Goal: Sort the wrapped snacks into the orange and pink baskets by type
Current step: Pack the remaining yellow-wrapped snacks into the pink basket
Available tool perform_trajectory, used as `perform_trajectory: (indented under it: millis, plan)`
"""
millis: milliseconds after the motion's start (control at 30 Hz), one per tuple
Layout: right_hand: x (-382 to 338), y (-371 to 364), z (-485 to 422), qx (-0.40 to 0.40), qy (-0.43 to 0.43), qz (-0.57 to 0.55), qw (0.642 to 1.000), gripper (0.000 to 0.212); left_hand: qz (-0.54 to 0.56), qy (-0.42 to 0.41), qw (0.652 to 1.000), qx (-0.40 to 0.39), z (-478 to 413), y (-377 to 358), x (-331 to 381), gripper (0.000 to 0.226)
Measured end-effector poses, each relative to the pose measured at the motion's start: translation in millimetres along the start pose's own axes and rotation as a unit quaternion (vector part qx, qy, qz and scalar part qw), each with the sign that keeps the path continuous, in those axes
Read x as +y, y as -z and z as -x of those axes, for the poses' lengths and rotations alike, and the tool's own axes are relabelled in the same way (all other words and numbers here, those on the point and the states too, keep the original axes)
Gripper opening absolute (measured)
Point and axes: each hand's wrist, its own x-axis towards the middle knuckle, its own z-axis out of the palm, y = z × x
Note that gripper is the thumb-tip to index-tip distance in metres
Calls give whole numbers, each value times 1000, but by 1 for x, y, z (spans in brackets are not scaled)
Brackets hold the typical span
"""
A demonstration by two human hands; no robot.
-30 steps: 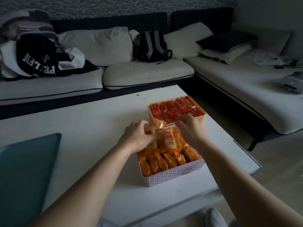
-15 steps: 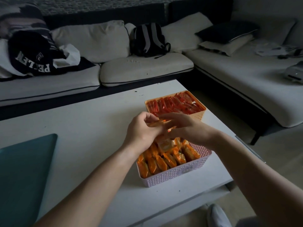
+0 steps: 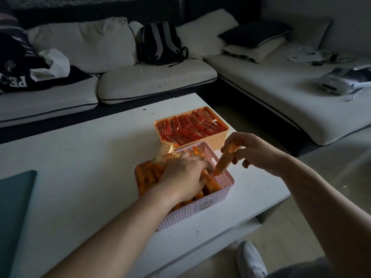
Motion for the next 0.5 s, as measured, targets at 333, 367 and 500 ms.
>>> perform_trajectory:
  millis: [333, 367, 500]
  plan:
    - [-4, -9, -2, -63, 70, 227, 969, 49, -79, -52, 995, -12, -4, -5, -2, 27]
    - [-5, -14, -1, -74, 65, 259, 961, 48, -73, -52, 996, -13, -3, -6, -4, 27]
    - [-9, -28, 2, -134, 46, 313, 939, 39, -42, -44, 998, -33, -3, -6, -8, 28]
